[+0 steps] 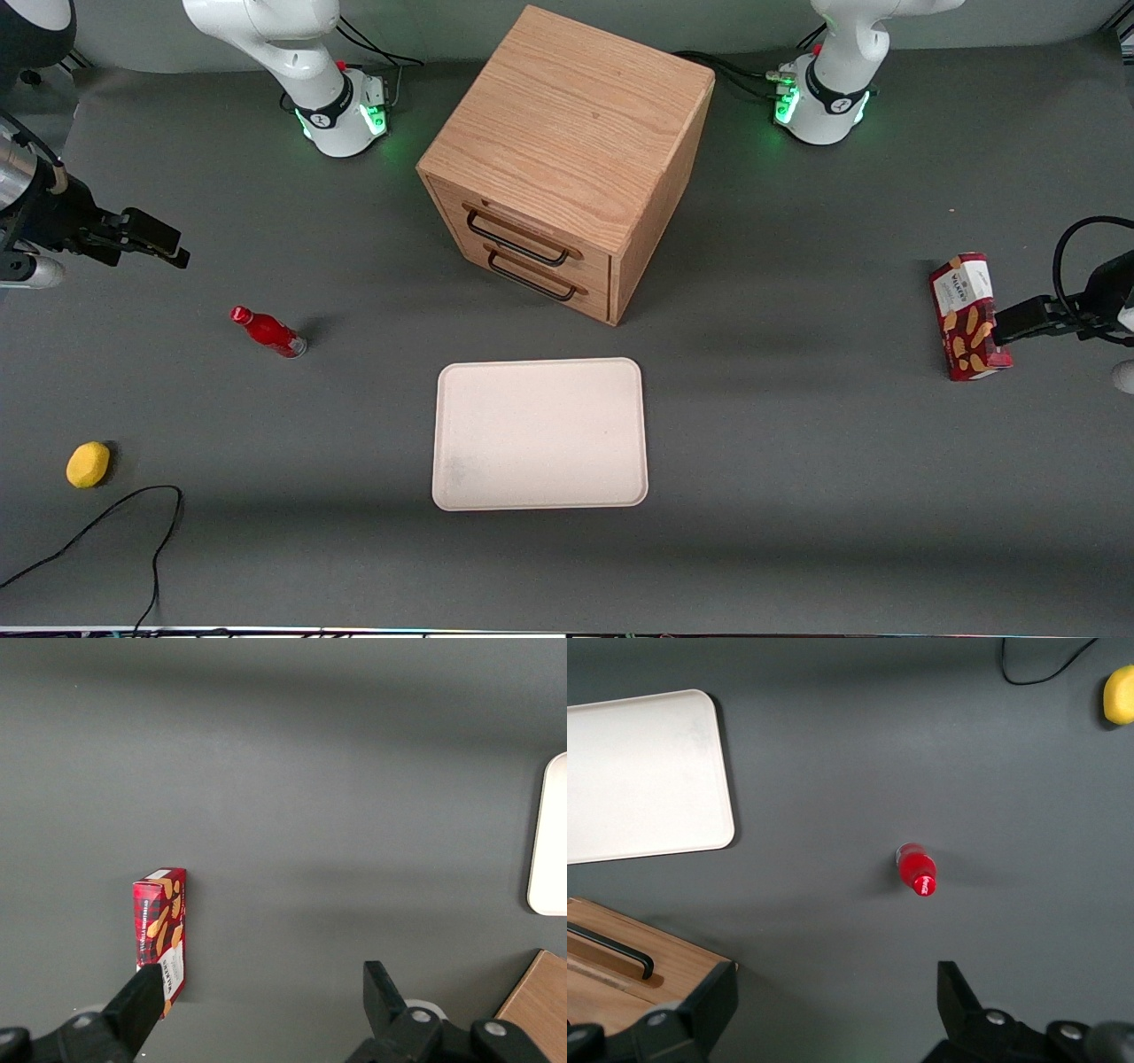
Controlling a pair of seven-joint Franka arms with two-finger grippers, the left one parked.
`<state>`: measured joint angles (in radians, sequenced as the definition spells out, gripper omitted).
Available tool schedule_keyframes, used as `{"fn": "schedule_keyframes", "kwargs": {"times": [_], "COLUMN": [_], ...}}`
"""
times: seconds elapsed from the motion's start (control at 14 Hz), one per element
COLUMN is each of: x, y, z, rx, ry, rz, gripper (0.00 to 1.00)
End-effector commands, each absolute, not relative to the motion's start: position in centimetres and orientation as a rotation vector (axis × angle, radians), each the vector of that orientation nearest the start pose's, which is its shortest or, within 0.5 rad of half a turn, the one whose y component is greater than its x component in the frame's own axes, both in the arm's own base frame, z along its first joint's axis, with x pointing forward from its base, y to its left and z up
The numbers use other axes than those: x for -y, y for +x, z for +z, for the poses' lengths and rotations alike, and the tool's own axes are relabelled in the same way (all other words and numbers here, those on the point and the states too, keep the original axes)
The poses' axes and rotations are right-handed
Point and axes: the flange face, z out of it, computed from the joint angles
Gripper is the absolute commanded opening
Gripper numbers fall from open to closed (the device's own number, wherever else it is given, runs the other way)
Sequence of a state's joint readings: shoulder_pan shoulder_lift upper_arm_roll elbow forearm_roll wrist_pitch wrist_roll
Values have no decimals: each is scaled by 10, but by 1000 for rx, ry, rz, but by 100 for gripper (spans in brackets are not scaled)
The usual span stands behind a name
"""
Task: Open upper drawer
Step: 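Move the right gripper toward the upper drawer's black handle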
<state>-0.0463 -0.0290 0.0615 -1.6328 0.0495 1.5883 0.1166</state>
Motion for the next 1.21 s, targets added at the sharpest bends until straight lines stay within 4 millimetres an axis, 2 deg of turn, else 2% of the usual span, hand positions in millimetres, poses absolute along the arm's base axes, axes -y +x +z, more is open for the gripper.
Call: {"fn": "schedule_keyframes", "kwargs": {"times": [0.0, 0.14, 0.21, 0.29, 0.5, 0.57, 0.79, 0.86, 1.0, 1.07, 1.14], "x": [-12, -12, -14, -24, -99, -148, -245, -274, -308, -322, -328], "y": [551, 555, 563, 571, 585, 584, 563, 553, 539, 532, 530], "z": [616, 616, 619, 620, 613, 616, 602, 598, 585, 582, 576], "rx": [-188, -184, -171, -147, 54, 191, 481, 666, 964, 1012, 1020], "ry": [-3148, -3148, -3142, -3137, -3109, -3065, -2986, -2930, -2803, -2725, -2673], "rz": [25, 23, 4, -5, -2, -10, 33, 45, 85, 112, 142], "gripper": [100, 100, 100, 100, 100, 100, 100, 100, 100, 100, 100]}}
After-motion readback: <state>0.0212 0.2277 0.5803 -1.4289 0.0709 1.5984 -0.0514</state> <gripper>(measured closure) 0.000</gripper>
